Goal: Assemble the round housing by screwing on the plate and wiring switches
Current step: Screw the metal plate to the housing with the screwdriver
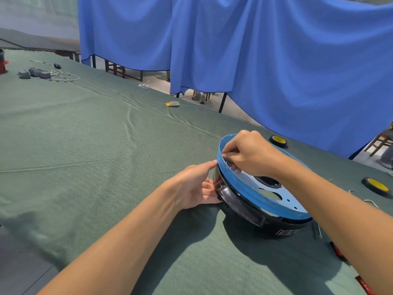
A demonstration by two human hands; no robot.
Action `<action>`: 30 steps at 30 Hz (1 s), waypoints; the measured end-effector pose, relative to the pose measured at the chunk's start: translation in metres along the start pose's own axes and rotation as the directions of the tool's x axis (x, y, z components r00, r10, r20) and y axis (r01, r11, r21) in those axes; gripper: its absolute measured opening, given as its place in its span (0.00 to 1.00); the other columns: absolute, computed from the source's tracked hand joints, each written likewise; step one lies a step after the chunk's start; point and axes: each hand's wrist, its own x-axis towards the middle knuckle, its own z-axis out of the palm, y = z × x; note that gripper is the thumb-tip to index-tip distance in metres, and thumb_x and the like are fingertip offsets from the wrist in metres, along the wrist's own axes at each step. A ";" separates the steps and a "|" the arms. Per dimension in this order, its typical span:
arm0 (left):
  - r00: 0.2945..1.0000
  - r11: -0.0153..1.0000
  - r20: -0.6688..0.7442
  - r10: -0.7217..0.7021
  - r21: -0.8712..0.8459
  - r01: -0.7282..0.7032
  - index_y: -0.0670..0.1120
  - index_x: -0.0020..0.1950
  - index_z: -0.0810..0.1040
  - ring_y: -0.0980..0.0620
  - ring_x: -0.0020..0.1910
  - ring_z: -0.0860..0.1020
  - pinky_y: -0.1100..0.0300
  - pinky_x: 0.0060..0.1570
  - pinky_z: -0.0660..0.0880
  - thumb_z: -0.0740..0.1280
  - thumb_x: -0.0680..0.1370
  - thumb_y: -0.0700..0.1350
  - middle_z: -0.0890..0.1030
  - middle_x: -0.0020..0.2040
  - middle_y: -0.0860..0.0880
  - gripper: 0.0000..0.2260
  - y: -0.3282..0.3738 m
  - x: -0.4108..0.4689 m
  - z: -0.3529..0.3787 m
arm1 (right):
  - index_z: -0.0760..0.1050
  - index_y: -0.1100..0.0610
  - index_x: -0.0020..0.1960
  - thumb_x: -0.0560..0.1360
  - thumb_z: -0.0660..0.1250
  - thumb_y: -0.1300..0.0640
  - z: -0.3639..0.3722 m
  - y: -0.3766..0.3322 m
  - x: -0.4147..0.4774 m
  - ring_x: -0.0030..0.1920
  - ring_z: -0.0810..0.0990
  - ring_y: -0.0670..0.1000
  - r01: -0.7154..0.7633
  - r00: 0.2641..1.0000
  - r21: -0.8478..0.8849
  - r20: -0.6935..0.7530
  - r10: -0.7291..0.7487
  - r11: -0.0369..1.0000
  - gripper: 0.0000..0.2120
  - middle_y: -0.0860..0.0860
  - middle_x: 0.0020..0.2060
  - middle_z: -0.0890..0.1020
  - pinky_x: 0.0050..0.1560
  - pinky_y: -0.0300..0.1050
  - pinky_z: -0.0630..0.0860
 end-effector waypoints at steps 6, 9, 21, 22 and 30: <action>1.000 1.000 -0.016 -0.001 -0.021 0.001 0.35 0.55 0.76 0.44 0.38 0.83 0.52 0.40 0.82 0.65 0.80 0.57 0.80 0.47 0.38 0.24 0.000 0.000 0.000 | 0.84 0.58 0.45 0.77 0.67 0.63 0.000 0.000 -0.006 0.29 0.79 0.37 0.038 0.999 0.039 0.010 -0.039 0.999 0.08 0.45 0.31 0.81 0.32 0.30 0.76; 1.000 1.000 -0.015 -0.005 -0.030 0.005 0.34 0.59 0.76 0.42 0.42 0.83 0.51 0.39 0.83 0.67 0.80 0.57 0.81 0.50 0.36 0.25 0.000 0.000 0.000 | 0.84 0.56 0.46 0.77 0.66 0.63 -0.004 -0.001 -0.008 0.30 0.79 0.35 0.068 0.997 -0.035 0.032 -0.067 0.997 0.09 0.44 0.33 0.81 0.35 0.31 0.77; 0.997 0.996 0.038 -0.070 -0.060 0.072 0.33 0.58 0.77 0.41 0.41 0.84 0.48 0.42 0.83 0.72 0.74 0.60 0.80 0.48 0.38 0.30 -0.001 0.007 -0.008 | 0.82 0.55 0.46 0.76 0.65 0.64 -0.014 0.003 -0.006 0.37 0.82 0.45 0.125 0.985 -0.139 0.135 -0.106 0.982 0.08 0.49 0.39 0.83 0.44 0.47 0.82; 0.997 0.996 0.042 -0.068 -0.063 0.070 0.33 0.57 0.77 0.41 0.41 0.84 0.49 0.41 0.83 0.72 0.73 0.60 0.80 0.48 0.37 0.30 -0.001 0.007 -0.008 | 0.82 0.54 0.45 0.76 0.65 0.65 -0.014 0.002 -0.005 0.36 0.81 0.45 0.131 0.985 -0.155 0.135 -0.111 0.979 0.09 0.49 0.38 0.82 0.43 0.46 0.82; 0.997 0.998 0.072 -0.037 -0.043 0.040 0.33 0.48 0.80 0.43 0.35 0.84 0.55 0.34 0.81 0.72 0.67 0.59 0.82 0.39 0.38 0.28 -0.002 0.008 -0.008 | 0.78 0.54 0.40 0.73 0.64 0.68 -0.018 -0.004 -0.001 0.36 0.80 0.49 0.182 0.977 -0.241 0.156 -0.147 0.953 0.11 0.47 0.33 0.76 0.34 0.45 0.78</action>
